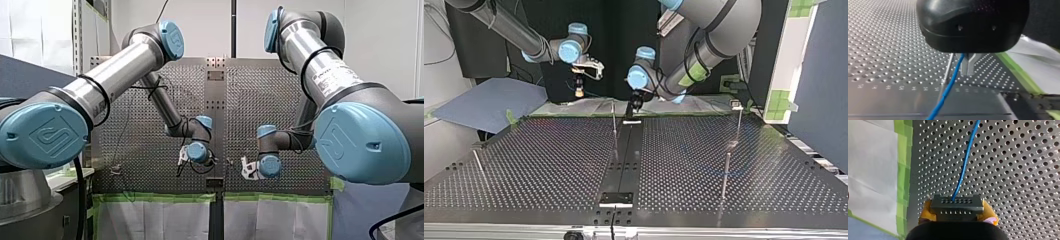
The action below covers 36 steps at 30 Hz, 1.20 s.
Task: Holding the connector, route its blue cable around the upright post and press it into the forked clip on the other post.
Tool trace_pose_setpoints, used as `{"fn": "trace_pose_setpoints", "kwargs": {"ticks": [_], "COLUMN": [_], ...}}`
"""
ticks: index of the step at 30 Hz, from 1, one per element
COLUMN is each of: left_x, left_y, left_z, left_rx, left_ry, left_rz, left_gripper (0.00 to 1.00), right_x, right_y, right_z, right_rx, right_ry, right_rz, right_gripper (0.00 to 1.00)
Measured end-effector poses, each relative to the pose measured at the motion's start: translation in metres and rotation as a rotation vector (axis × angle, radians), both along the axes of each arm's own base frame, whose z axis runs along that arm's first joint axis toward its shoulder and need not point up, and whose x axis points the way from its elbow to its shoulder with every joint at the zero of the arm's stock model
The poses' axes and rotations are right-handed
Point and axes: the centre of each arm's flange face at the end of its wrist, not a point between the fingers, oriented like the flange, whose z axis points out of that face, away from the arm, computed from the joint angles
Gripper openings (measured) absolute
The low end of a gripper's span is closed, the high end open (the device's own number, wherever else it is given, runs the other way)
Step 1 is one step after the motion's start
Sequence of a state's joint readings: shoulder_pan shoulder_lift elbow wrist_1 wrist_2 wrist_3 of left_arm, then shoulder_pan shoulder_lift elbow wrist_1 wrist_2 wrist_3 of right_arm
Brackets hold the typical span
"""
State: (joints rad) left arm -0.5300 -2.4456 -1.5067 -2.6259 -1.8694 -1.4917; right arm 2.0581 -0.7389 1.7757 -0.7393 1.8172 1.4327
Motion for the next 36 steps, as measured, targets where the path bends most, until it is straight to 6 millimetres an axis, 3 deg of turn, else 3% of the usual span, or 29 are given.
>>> {"fn": "trace_pose_setpoints", "kwargs": {"ticks": [16, 23, 36], "left_x": [0.039, 0.058, 0.064], "left_y": [-0.015, -0.019, -0.018], "left_z": [0.042, 0.062, 0.067], "left_rx": [-0.021, -0.045, -0.056], "left_ry": [-0.015, -0.039, -0.042], "left_rz": [0.012, 0.02, 0.023], "left_gripper": [0.0, 0.0, 0.0], "right_x": [0.011, 0.006, -0.014], "right_y": [-0.047, -0.067, -0.083], "right_z": [0.029, 0.038, 0.04], "right_rx": [-0.024, -0.035, -0.022], "right_ry": [-0.018, -0.036, -0.026], "right_rz": [-0.007, -0.003, -0.023], "right_gripper": [0.0, 0.0, 0.0]}}
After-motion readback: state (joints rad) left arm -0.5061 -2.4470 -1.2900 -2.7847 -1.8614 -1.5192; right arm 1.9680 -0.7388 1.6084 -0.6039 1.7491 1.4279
